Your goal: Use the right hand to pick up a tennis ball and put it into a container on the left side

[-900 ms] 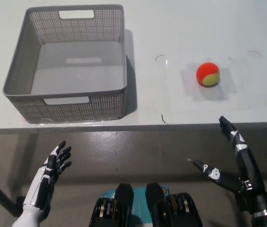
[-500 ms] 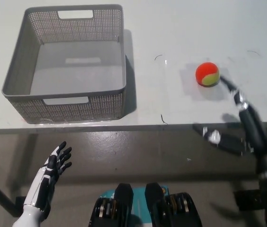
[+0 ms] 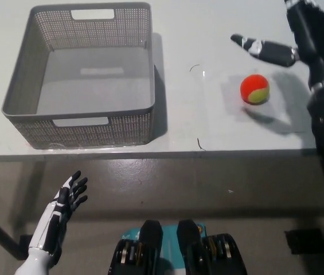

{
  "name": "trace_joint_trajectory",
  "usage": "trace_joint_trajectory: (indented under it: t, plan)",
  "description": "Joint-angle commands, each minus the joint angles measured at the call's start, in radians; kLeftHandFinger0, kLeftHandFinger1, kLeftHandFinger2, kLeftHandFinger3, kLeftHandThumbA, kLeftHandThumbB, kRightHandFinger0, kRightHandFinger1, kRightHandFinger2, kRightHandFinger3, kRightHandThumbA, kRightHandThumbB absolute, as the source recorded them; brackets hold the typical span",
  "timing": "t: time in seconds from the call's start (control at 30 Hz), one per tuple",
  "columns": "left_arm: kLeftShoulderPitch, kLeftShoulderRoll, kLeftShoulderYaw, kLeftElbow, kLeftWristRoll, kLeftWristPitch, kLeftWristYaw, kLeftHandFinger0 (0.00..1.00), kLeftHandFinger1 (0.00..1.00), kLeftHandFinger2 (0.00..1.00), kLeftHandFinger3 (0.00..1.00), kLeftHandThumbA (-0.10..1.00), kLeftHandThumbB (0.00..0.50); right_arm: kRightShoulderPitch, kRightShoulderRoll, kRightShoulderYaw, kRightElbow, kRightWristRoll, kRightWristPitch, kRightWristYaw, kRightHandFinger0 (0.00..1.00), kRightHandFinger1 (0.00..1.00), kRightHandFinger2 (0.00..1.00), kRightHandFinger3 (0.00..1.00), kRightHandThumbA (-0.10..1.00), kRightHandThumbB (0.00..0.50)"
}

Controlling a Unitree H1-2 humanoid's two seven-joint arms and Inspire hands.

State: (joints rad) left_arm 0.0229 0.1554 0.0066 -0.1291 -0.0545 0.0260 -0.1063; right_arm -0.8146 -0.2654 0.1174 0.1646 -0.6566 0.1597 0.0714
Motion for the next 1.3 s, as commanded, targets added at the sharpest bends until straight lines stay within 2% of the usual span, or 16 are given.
trace_joint_trajectory:
  t: [0.0, 0.17, 0.23, 0.37, 0.4, 0.63, 0.67, 0.77, 0.8, 0.93, 1.27]
  plan:
    - [-0.014, 0.019, 0.003, -0.036, -0.011, -0.015, -0.020, 1.00, 1.00, 1.00, 1.00, 1.00, 0.000, -0.116, -0.026, 0.022, 0.092, -0.048, 0.064, -0.013, 1.00, 1.00, 1.00, 1.00, 0.92, 0.500]
    - [-0.007, 0.019, 0.008, -0.039, -0.014, -0.016, -0.021, 1.00, 1.00, 1.00, 1.00, 1.00, 0.000, -0.137, -0.025, 0.035, 0.127, -0.043, 0.067, -0.019, 1.00, 1.00, 1.00, 1.00, 0.93, 0.500]
    - [-0.007, 0.018, 0.008, -0.044, -0.013, -0.011, -0.021, 1.00, 1.00, 1.00, 1.00, 1.00, 0.001, -0.222, -0.023, 0.050, 0.289, -0.031, 0.062, -0.014, 1.00, 1.00, 1.00, 1.00, 0.91, 0.492]
    - [-0.007, 0.018, 0.008, -0.042, -0.014, -0.012, -0.022, 1.00, 1.00, 1.00, 1.00, 1.00, 0.000, -0.248, -0.026, 0.065, 0.344, -0.025, 0.057, -0.025, 1.00, 1.00, 1.00, 1.00, 0.91, 0.493]
    - [-0.011, 0.017, 0.009, -0.045, -0.012, -0.011, -0.019, 1.00, 1.00, 1.00, 1.00, 1.00, 0.002, -0.309, -0.020, 0.083, 0.480, -0.027, 0.060, -0.022, 1.00, 1.00, 1.00, 1.00, 0.95, 0.500]
    - [-0.012, 0.018, 0.009, -0.040, -0.016, -0.021, -0.024, 1.00, 1.00, 1.00, 1.00, 1.00, 0.000, -0.382, 0.001, 0.118, 0.727, -0.005, 0.021, -0.067, 1.00, 1.00, 1.00, 1.00, 0.93, 0.500]
    - [-0.011, 0.018, 0.009, -0.042, -0.017, -0.014, -0.024, 1.00, 1.00, 1.00, 1.00, 1.00, 0.000, -0.392, 0.004, 0.123, 0.759, -0.001, 0.016, -0.070, 1.00, 1.00, 1.00, 1.00, 0.96, 0.500]
    - [-0.011, 0.018, 0.010, -0.043, -0.017, -0.014, -0.024, 1.00, 1.00, 1.00, 1.00, 1.00, 0.000, -0.402, 0.005, 0.130, 0.785, 0.007, 0.007, -0.082, 1.00, 1.00, 1.00, 1.00, 0.97, 0.500]
    - [-0.009, 0.017, 0.010, -0.041, -0.015, -0.017, -0.022, 1.00, 1.00, 1.00, 1.00, 1.00, 0.000, -0.407, 0.013, 0.125, 0.857, 0.024, -0.014, -0.096, 1.00, 1.00, 1.00, 1.00, 0.93, 0.500]
    - [-0.005, 0.017, 0.011, -0.045, -0.018, -0.019, -0.024, 1.00, 1.00, 1.00, 1.00, 1.00, 0.000, -0.422, 0.025, 0.128, 0.937, 0.042, -0.037, -0.121, 1.00, 1.00, 1.00, 1.00, 0.91, 0.500]
    - [-0.007, 0.016, 0.011, -0.031, -0.008, -0.025, -0.020, 1.00, 1.00, 1.00, 1.00, 1.00, 0.011, -0.431, 0.053, 0.136, 1.071, 0.081, -0.068, -0.145, 1.00, 1.00, 1.00, 1.00, 0.92, 0.500]
